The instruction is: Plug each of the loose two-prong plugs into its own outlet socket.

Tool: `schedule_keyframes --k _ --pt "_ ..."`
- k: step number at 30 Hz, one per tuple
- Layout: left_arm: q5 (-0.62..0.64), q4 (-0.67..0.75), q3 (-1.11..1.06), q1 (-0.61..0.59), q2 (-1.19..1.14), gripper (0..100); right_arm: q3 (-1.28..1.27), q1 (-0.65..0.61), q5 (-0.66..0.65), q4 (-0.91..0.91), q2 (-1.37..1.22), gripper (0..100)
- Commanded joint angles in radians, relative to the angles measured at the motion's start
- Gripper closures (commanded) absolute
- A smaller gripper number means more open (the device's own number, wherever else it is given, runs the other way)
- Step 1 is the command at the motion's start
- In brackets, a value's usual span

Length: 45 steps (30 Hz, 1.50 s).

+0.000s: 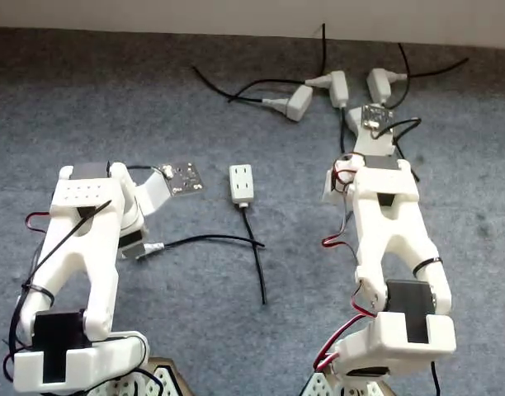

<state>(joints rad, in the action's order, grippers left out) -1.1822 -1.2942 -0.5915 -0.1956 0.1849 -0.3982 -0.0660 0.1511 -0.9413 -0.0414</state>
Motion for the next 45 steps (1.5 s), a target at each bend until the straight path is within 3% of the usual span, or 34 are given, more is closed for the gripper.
schedule_keyframes --k 1,11,20,26,32,36,41,45 --pt "-0.005 0.055 0.033 0.007 0.004 76 0.044 0.01 0.009 -0.004 0.008 99.2" --pt "-0.097 0.144 0.033 0.024 0.002 75 0.044 0.01 0.009 -0.004 0.008 99.2" --pt "-0.101 0.351 0.01 0.008 -0.157 75 0.047 0.004 0.009 -0.001 0.007 99.2" --pt "-0.127 0.242 0.128 0.01 -0.191 75 0.047 0.004 0.009 0.002 0.005 99.2" --pt "-0.11 -0.069 0.386 0.015 -0.191 75 0.045 0.004 0.009 0.002 0.004 99.2" --pt "-0.114 -0.23 0.424 0.021 -0.199 75 0.044 0.004 0.009 0.002 0.004 99.2" --pt "-0.138 -0.239 0.305 0.027 -0.2 75 0.044 0.004 0.009 0.002 0.004 99.2" --pt "-0.155 -0.13 0.206 0.027 -0.193 75 0.044 0.004 0.009 0.002 0.004 99.2"
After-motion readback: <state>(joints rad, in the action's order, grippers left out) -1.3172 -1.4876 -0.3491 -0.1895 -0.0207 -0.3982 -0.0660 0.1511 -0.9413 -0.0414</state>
